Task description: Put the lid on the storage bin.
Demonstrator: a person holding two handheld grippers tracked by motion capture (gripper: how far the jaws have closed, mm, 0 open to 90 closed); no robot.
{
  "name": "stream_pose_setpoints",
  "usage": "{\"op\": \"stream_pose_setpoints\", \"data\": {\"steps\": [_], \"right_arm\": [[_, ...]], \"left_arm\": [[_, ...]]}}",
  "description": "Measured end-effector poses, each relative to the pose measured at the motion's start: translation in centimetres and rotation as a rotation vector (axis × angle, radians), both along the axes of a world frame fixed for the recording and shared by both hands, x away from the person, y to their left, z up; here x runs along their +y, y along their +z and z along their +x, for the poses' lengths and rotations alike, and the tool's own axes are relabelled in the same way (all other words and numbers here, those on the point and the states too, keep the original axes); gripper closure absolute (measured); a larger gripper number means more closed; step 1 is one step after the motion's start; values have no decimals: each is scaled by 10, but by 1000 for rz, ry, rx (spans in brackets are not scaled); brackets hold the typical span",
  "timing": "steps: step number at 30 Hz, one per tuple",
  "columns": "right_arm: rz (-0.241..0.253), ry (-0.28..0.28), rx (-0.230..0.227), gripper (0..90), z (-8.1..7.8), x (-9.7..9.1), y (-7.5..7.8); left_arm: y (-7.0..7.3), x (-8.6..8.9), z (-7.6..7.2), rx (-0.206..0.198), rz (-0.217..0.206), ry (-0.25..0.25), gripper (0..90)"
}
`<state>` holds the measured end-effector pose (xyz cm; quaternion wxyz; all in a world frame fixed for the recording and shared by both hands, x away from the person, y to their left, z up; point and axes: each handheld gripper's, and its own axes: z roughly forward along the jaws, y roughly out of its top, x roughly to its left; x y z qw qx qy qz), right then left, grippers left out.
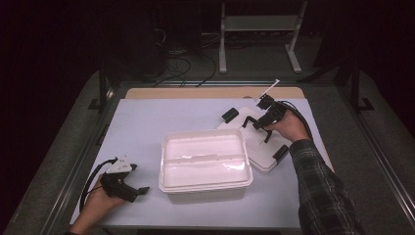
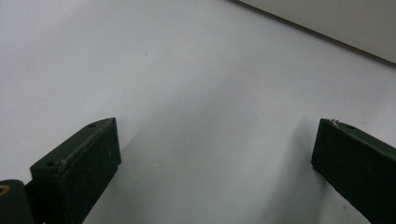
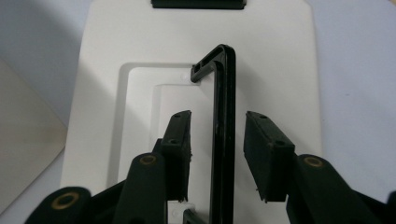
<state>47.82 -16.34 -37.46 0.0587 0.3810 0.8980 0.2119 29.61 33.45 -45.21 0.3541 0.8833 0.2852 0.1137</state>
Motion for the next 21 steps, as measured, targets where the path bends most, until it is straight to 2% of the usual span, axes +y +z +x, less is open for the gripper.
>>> {"op": "stream_pose_setpoints", "data": {"steps": [5,11,15,19,21], "right_arm": [[-29,15,25,710,5,5,-3],[-39,33,50,799,8,6,-7],[-16,47,71,821,8,6,-6],[-49,70,61,841,6,9,-2],[-46,65,68,841,5,8,0]], "left_arm": [[0,0,0,0,0,0,1],[0,0,0,0,-1,0,1],[0,0,0,0,0,0,1],[0,0,0,0,-1,0,1],[0,0,0,0,0,0,1]]}}
